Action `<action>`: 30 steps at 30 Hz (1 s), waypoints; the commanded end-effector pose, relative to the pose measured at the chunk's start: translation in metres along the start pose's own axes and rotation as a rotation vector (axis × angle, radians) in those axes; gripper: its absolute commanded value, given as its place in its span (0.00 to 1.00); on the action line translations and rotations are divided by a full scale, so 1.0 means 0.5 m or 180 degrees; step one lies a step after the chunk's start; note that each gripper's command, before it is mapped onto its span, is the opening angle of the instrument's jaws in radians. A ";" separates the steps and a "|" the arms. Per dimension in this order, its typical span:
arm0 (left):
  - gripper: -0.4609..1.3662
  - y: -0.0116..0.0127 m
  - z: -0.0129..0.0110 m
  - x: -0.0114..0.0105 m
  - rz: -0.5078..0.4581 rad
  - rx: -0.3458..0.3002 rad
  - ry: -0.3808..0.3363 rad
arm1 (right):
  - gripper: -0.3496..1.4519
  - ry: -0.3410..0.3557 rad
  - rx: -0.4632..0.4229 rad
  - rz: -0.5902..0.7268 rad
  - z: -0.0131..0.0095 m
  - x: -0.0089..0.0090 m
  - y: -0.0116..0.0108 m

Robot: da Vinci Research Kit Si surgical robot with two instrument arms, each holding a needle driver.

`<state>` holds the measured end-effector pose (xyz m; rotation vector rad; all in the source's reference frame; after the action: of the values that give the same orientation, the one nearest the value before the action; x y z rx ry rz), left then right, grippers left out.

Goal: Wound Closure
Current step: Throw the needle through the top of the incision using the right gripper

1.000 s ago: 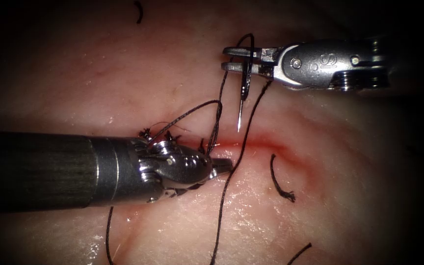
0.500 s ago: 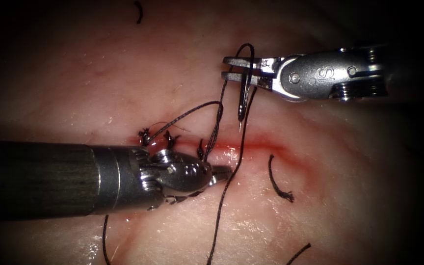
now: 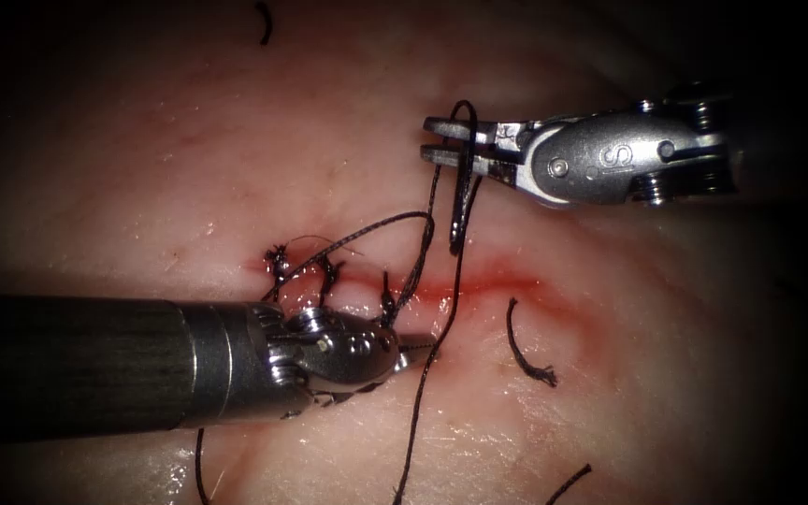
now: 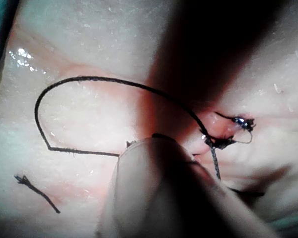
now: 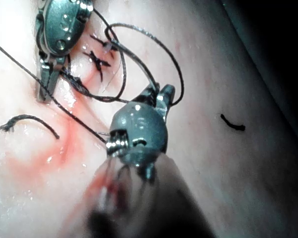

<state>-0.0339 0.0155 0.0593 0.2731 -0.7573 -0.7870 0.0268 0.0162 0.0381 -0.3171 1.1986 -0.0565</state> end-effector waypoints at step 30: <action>0.06 0.0001 -0.0011 -0.0010 -0.0033 0.0021 0.0004 | 0.00 0.0026 -0.0069 -0.0191 -0.0002 -0.0016 -0.0044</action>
<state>-0.0337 0.0159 0.0587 0.2862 -0.7592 -0.7931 0.0266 0.0142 0.0393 -0.3635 1.1973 -0.1034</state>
